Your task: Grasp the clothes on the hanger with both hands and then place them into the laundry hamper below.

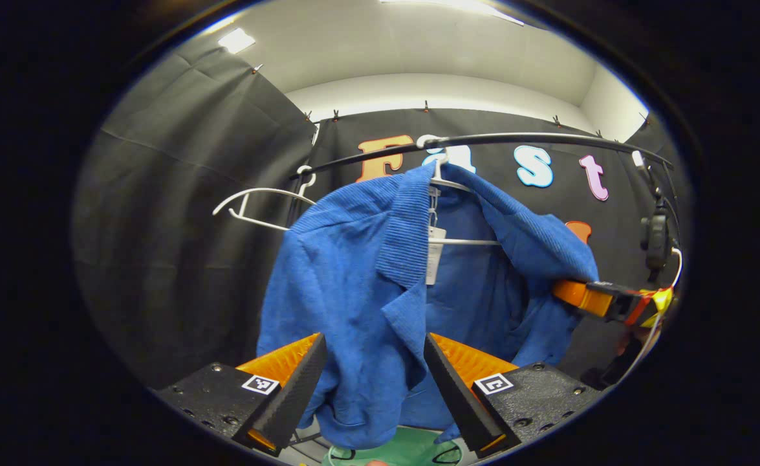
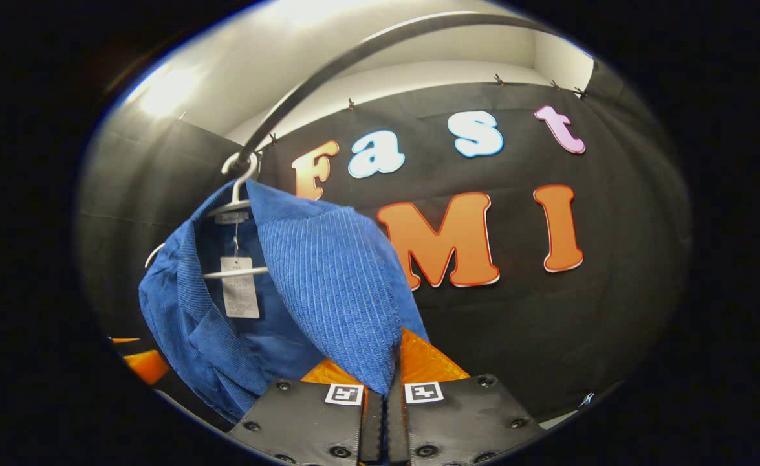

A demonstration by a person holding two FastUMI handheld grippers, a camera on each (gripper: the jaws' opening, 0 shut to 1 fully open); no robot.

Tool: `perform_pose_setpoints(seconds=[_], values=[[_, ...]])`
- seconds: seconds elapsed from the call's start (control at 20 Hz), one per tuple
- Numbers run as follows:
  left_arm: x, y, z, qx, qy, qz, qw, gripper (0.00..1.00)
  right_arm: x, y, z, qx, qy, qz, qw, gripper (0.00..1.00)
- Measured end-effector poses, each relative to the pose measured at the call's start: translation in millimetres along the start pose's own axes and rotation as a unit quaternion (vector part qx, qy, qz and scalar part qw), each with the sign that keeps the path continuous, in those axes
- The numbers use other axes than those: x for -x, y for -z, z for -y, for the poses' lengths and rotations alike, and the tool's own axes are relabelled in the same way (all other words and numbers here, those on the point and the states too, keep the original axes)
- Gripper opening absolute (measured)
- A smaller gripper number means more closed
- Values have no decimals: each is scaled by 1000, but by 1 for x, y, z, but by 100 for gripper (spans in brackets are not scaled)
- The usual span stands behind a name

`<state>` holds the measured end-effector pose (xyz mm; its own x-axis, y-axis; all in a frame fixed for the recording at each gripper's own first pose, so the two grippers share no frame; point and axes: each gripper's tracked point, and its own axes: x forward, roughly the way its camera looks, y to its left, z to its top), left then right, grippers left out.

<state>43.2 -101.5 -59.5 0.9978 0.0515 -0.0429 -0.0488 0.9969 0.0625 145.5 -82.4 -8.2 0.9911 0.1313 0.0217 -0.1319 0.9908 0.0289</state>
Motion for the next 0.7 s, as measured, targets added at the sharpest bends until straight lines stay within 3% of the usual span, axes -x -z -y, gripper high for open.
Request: perform_pose_setpoints(seconds=[0.05, 0.15, 0.2, 0.3, 0.35, 0.45, 0.6, 0.7], values=[[-10, 4, 10, 3, -3, -2, 1000, 95, 4, -10, -1, -7, -17, 5, 1000, 5], [-33, 8, 23, 5, -12, -2, 1000, 98, 14, -28, -2, -20, -49, 18, 998, 10], [-42, 7, 26, 2, -22, 1, 1000, 92, 18, -33, -2, -25, -61, 23, 998, 10], [-60, 3, 34, -9, -44, 15, 999, 92, 29, -37, -7, -31, -90, 26, 995, 10], [-68, 4, 35, -17, -62, 20, 998, 95, 32, -38, -10, -32, -103, 28, 994, 10], [-83, 16, 25, -33, -111, 22, 993, 91, 40, -41, -17, -38, -131, 32, 990, 10], [-96, 32, -4, -75, -193, 26, 978, 91, 48, -45, -20, -33, -157, 38, 986, 10], [-99, 34, -17, -114, -213, 42, 970, 98, 50, -47, -19, -27, -164, 43, 985, 10]])
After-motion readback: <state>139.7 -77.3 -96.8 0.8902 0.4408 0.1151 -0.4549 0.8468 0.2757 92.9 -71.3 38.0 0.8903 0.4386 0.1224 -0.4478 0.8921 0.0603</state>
